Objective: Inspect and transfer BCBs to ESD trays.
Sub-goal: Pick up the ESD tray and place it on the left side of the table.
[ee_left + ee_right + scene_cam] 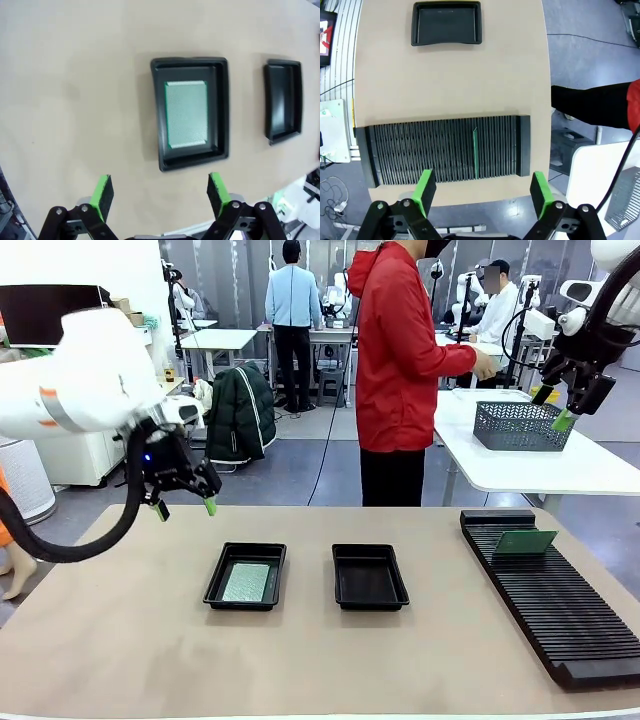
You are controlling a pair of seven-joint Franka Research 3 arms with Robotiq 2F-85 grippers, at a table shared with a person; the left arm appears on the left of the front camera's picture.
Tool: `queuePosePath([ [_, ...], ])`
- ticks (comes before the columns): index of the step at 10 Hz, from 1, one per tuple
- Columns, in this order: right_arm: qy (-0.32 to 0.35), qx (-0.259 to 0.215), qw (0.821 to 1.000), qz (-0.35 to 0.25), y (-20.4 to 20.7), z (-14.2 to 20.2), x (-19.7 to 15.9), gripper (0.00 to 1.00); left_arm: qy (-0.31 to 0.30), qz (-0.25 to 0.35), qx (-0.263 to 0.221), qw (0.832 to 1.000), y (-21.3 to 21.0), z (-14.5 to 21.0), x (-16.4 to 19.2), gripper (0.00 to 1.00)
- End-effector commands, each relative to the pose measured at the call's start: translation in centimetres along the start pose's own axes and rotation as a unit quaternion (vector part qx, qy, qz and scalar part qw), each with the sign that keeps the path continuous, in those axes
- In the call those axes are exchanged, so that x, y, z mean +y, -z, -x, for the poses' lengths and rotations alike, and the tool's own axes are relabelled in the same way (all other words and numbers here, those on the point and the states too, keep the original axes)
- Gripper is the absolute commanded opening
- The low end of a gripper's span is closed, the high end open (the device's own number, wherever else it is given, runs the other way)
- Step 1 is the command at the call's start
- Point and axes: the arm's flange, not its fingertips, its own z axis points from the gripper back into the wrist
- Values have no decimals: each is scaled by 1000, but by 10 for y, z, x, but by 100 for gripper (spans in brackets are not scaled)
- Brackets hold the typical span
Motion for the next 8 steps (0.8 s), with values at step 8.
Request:
queuePosePath([
  [8,1,0,1000,0,0,1,0,100,-8,-61,20,998,138,-39,-14,100],
])
